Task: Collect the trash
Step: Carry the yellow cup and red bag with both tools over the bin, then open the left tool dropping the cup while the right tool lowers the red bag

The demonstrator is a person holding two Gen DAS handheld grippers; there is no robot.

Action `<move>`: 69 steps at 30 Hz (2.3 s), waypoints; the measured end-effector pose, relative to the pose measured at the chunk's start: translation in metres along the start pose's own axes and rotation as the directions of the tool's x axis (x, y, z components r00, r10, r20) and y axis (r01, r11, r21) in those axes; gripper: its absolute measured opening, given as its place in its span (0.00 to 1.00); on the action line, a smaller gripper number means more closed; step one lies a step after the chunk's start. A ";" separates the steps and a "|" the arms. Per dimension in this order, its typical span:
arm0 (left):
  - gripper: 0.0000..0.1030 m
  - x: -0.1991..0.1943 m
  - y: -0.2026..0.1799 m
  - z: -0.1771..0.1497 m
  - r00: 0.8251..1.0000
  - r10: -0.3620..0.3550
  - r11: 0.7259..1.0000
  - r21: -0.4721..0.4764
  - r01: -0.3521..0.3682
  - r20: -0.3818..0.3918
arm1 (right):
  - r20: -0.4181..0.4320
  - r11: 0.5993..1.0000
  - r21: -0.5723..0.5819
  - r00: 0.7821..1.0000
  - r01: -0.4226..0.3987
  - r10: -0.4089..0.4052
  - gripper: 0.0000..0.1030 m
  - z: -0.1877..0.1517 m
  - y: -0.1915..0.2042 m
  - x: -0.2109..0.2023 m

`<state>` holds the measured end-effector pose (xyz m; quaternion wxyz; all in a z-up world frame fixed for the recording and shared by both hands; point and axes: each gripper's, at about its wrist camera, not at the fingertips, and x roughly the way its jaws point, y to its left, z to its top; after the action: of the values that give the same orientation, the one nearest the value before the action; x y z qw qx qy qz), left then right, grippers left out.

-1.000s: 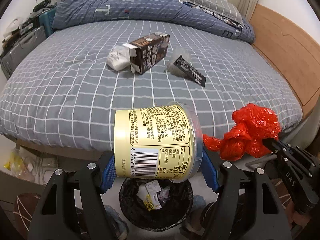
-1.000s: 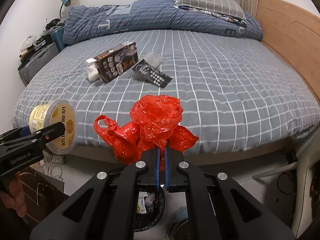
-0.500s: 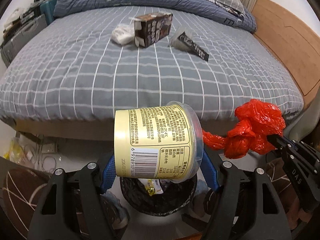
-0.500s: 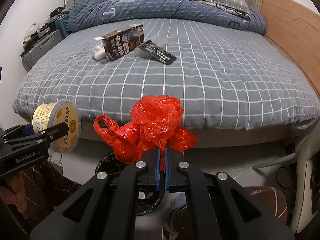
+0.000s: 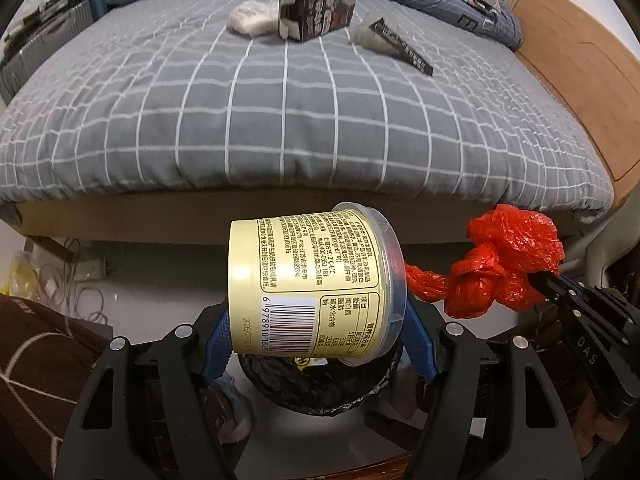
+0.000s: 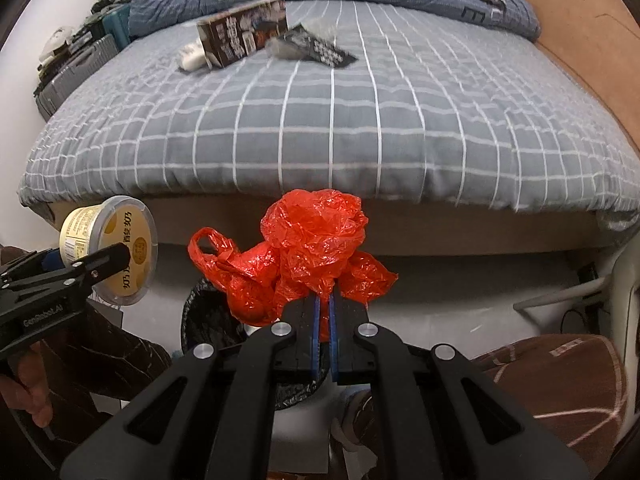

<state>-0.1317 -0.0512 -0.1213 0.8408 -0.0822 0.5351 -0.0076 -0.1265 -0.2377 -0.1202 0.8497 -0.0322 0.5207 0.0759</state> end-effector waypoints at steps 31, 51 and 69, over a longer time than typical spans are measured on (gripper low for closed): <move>0.68 0.120 -0.002 -0.018 0.983 0.008 1.000 0.024 -0.004 -0.186 | -0.181 0.996 0.022 0.980 0.086 -0.080 0.03 -0.016 -0.023 0.092; 0.95 0.094 0.046 -0.018 0.989 0.091 0.996 -0.012 -0.093 -0.119 | -0.176 0.997 -0.062 0.983 0.038 -0.048 0.03 -0.006 0.022 0.098; 0.95 0.068 0.100 -0.026 0.986 0.132 0.986 -0.088 -0.141 -0.104 | -0.229 0.981 -0.195 0.973 -0.023 -0.023 0.03 -0.004 0.086 0.123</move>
<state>-0.1340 0.0369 -0.2077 0.8072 -0.0849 0.5797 0.0717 -0.0888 -0.1417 -0.2296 0.7762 -0.1244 0.6058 0.1224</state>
